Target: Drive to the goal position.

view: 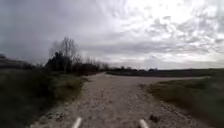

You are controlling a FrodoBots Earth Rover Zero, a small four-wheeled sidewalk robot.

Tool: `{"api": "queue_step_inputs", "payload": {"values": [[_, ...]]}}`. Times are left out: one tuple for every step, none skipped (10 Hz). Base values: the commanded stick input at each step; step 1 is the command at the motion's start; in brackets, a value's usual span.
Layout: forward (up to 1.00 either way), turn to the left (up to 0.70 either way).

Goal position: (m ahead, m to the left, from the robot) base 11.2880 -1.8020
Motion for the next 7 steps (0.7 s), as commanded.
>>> {"api": "queue_step_inputs", "payload": {"values": [[0.5, 0.0], [0.5, 0.0], [0.5, 0.0], [0.5, 0.0], [0.5, 0.0], [0.5, 0.0], [0.5, 0.0]]}}
